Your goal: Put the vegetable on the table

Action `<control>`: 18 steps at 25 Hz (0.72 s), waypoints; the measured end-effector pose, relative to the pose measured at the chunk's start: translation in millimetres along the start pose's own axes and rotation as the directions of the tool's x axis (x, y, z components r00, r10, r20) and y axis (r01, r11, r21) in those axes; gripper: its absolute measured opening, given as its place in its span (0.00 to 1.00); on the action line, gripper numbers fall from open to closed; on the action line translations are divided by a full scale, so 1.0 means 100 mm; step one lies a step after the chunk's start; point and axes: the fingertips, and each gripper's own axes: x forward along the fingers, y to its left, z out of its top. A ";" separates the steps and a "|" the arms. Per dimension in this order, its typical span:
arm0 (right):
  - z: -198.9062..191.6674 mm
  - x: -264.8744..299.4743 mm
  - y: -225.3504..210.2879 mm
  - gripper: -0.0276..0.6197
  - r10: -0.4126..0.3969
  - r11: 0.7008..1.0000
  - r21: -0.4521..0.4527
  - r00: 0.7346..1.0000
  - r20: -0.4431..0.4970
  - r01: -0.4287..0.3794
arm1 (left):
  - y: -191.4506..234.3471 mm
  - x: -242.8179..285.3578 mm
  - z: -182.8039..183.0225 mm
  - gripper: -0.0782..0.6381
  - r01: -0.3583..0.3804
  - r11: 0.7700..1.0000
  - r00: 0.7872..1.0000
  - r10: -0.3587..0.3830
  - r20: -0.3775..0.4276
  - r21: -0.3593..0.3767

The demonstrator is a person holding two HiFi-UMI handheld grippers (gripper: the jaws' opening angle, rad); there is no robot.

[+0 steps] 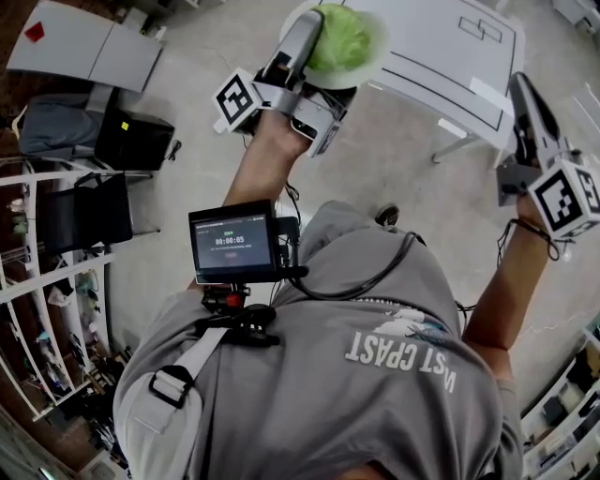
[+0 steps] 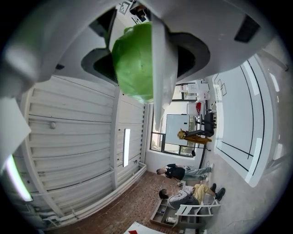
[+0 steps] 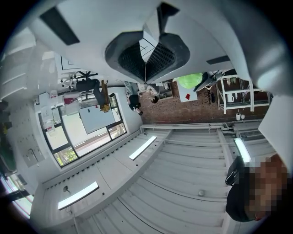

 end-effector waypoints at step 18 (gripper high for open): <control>-0.09 -0.08 -0.08 0.05 -0.027 0.999 0.040 0.998 -0.049 0.029 | 0.14 0.03 -0.18 0.59 -0.047 0.997 0.999 0.047 -0.012 -0.063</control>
